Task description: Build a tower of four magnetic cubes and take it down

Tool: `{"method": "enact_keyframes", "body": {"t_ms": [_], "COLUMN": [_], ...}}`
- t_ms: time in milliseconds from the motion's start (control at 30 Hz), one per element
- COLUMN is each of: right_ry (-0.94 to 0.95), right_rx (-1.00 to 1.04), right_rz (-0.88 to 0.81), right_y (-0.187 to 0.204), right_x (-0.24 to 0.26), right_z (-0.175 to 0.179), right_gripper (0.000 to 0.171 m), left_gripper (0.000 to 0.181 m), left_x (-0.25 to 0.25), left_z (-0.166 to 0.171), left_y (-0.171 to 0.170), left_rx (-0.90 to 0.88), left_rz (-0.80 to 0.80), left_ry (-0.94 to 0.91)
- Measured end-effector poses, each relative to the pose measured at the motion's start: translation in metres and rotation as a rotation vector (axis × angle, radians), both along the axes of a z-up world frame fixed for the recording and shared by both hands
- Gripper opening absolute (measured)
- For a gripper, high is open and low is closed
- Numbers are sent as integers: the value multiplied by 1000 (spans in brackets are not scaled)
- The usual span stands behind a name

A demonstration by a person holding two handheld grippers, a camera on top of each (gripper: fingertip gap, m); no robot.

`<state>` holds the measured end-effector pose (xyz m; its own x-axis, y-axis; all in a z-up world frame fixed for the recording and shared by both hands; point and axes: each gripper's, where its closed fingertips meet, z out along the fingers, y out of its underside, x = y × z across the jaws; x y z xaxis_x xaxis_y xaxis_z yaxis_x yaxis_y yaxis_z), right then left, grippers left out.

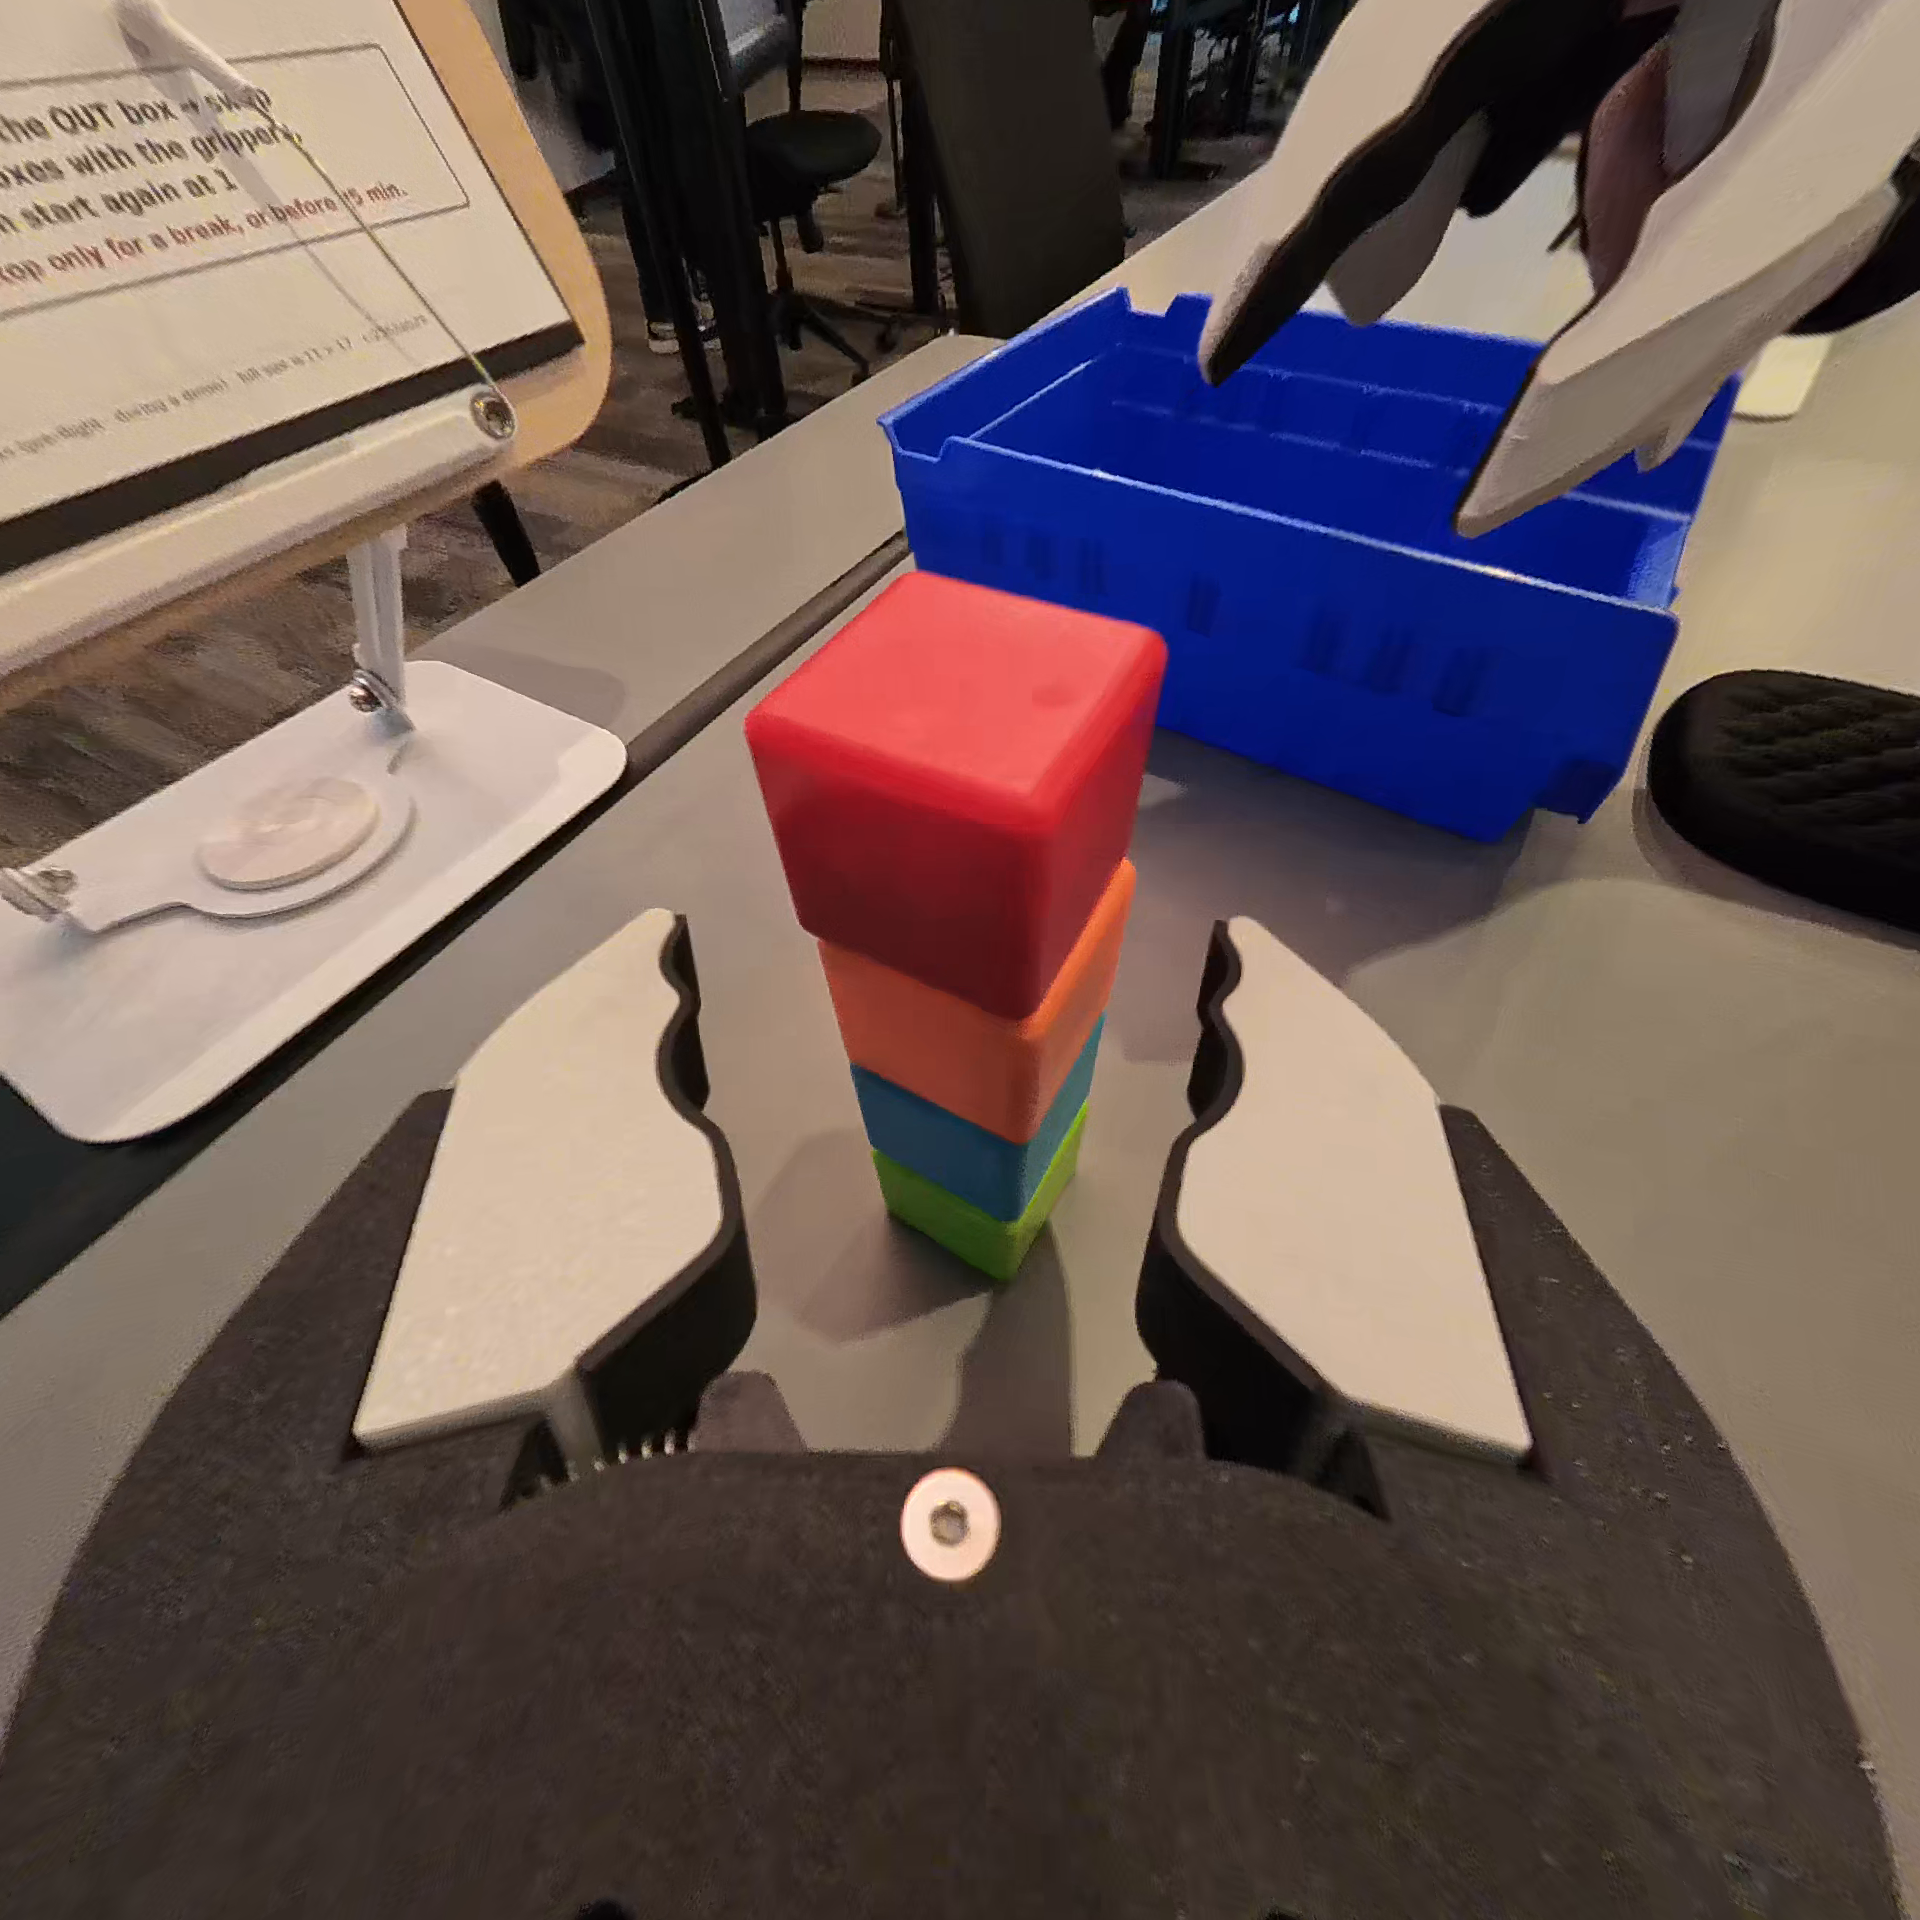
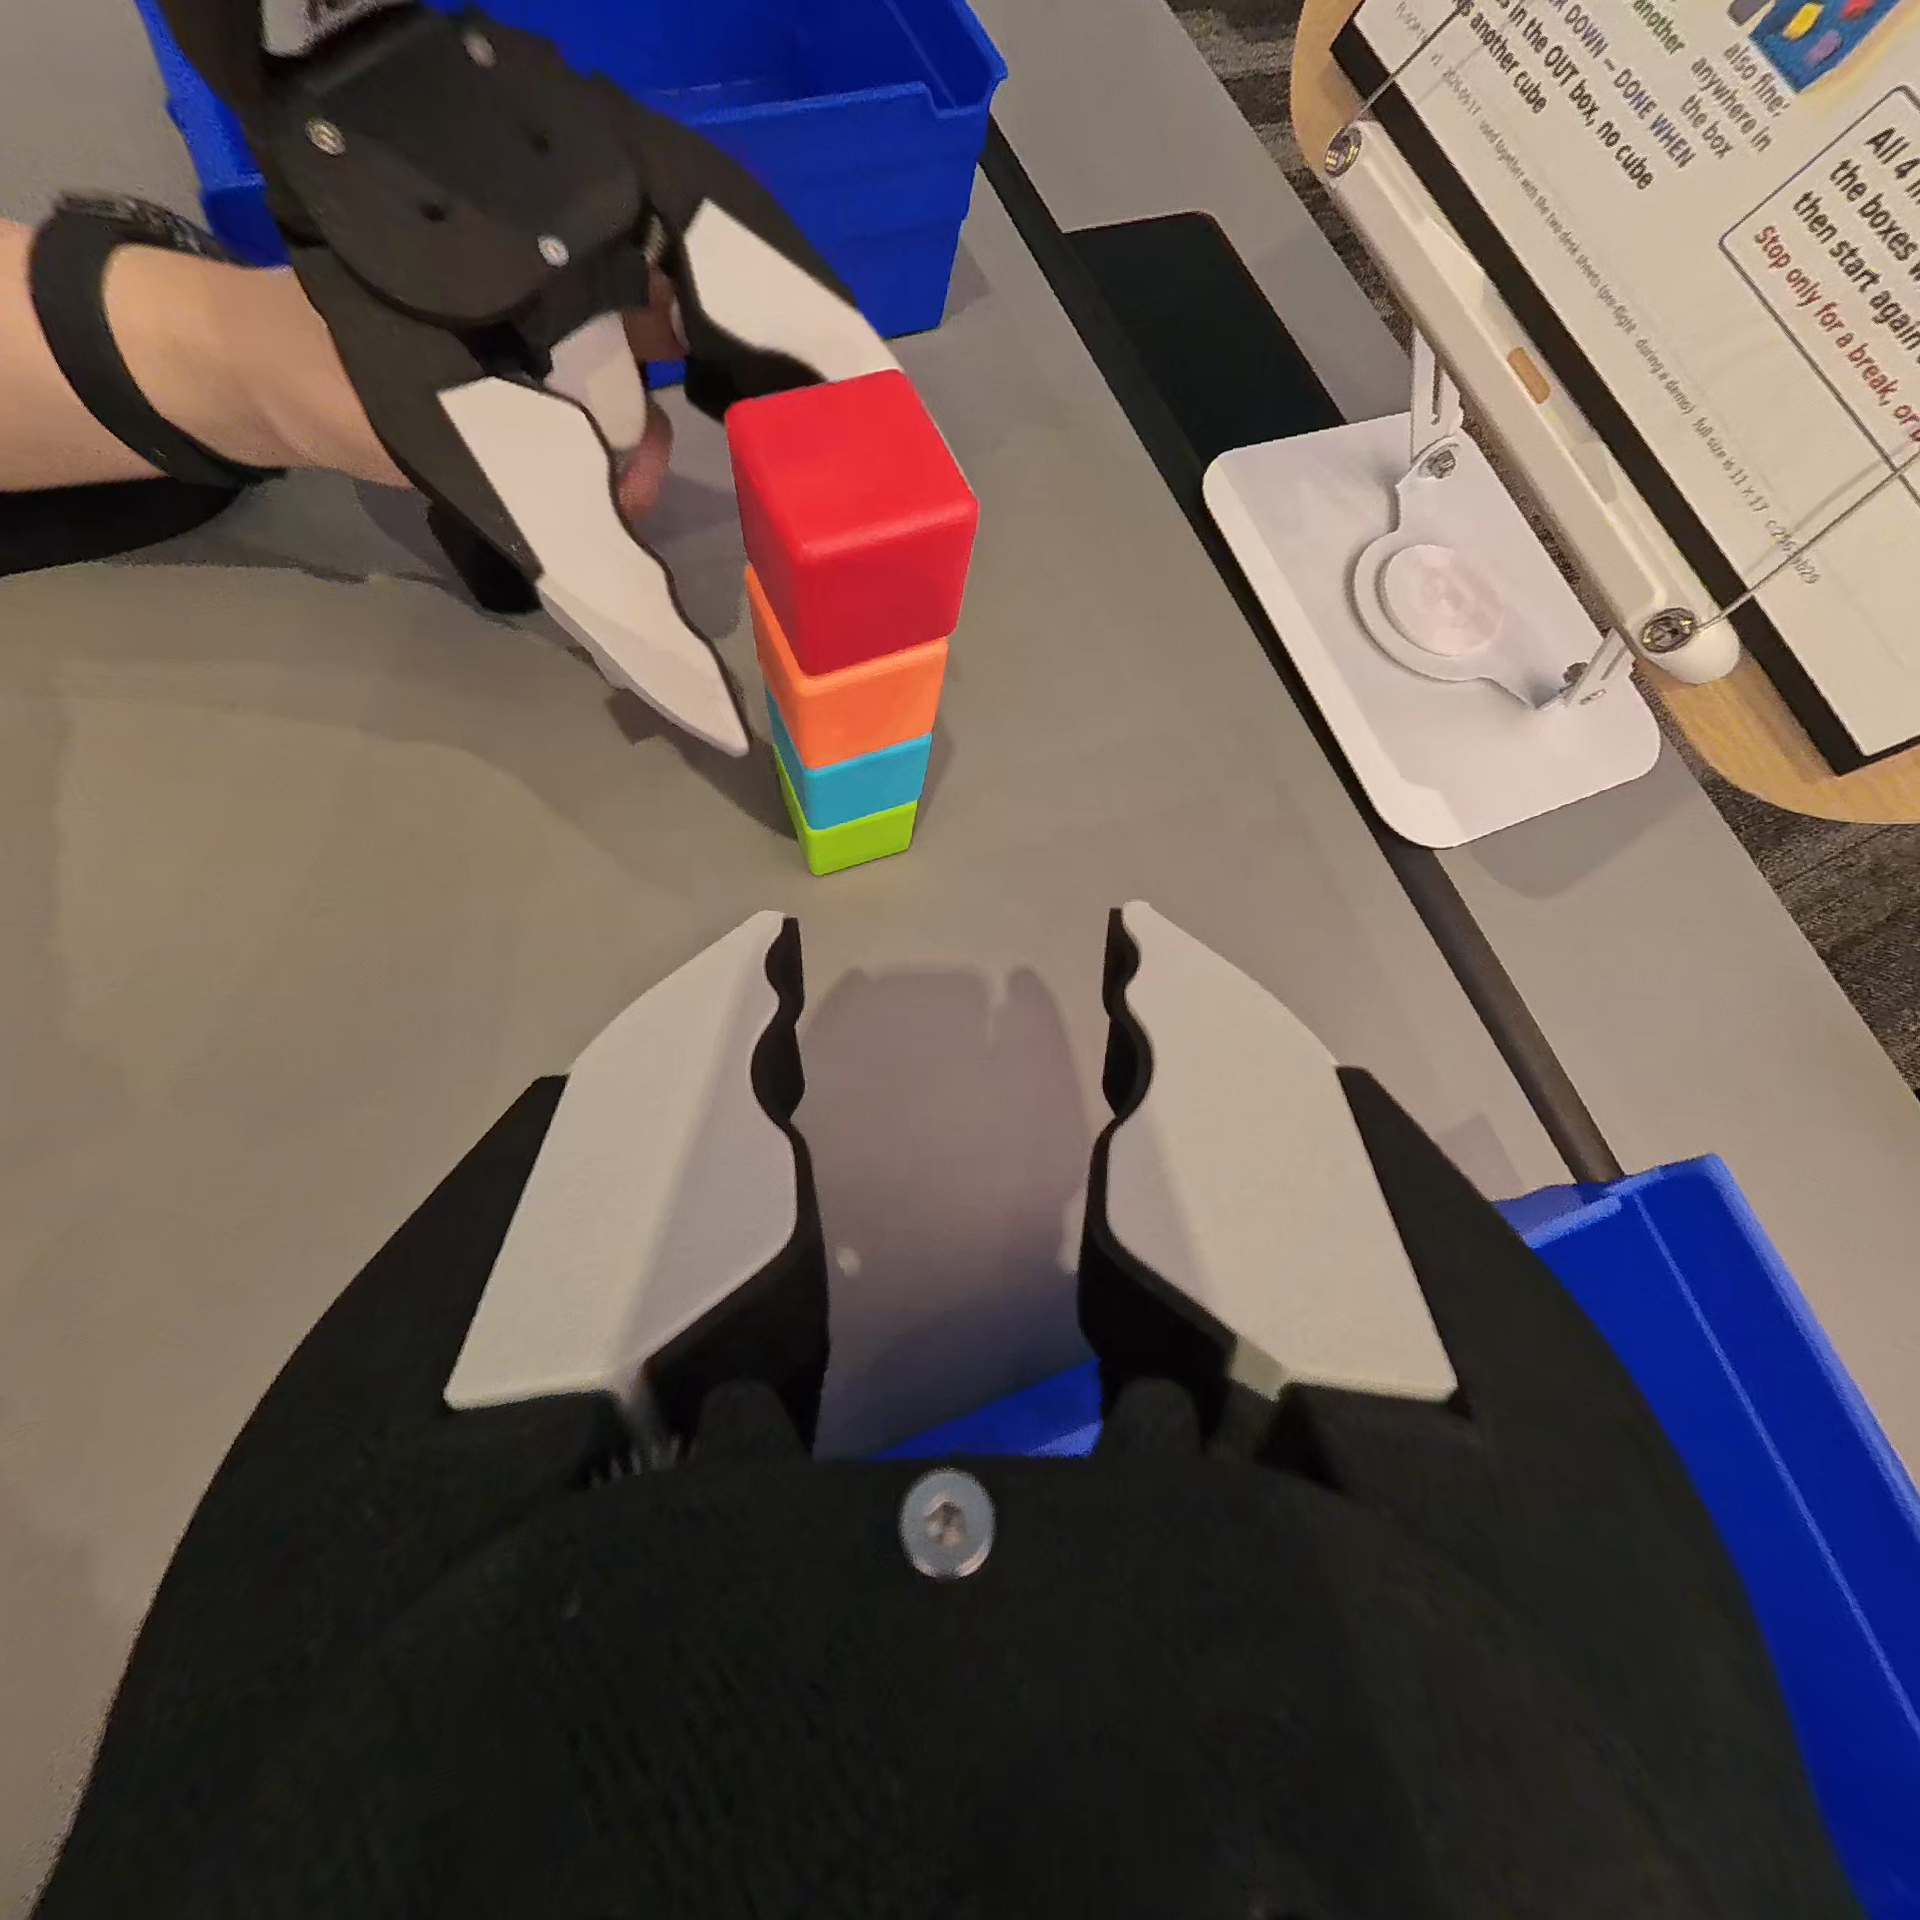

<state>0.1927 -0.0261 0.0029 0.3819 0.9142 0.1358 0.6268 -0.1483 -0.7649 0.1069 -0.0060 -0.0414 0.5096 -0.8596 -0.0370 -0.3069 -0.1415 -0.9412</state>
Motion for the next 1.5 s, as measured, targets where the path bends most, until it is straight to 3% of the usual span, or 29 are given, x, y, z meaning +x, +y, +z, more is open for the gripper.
{"method": "enact_keyframes", "body": {"t_ms": [167,333,533,733,800,867,1033,1233,1400,1500], "right_ry": [26,84,332,295,245,224,207,400,442,470], "right_rx": [-7,-3,19,-22,-40,-78,-101,-267,-53,100], "right_rz": [8,44,134,143,138,182,159,184,67,-181], "right_y": [2,-2,-17,-18,-17,-24,-25,-29,-5,35], "right_x": [-1,-13,-56,-80,-81,-83,-82,-81,-38,33], "right_z": [0,6,29,2,-10,-18,-18,2,44,67], "right_gripper": [57,57,66,73,69,54,53,51,51,51], "left_gripper": [87,64,61,58,58,57,56,56,55,55], "left_x": [13,20,23,38,42,42,41,43,40,41], "left_z": [-17,-16,-17,-16,-17,-17,-17,-18,-18,-19], "left_y": [7,5,-14,-41,-45,-46,-45,-47,-44,-45], "left_rx": [-49,-31,-58,-71,-66,-61,-63,-27,-52,-48], "left_rz": [-15,-41,-107,-185,-200,-197,-195,-197,-193,-193], "left_ry": [-36,-117,-139,-153,-154,-157,-146,-114,-130,-124]}}
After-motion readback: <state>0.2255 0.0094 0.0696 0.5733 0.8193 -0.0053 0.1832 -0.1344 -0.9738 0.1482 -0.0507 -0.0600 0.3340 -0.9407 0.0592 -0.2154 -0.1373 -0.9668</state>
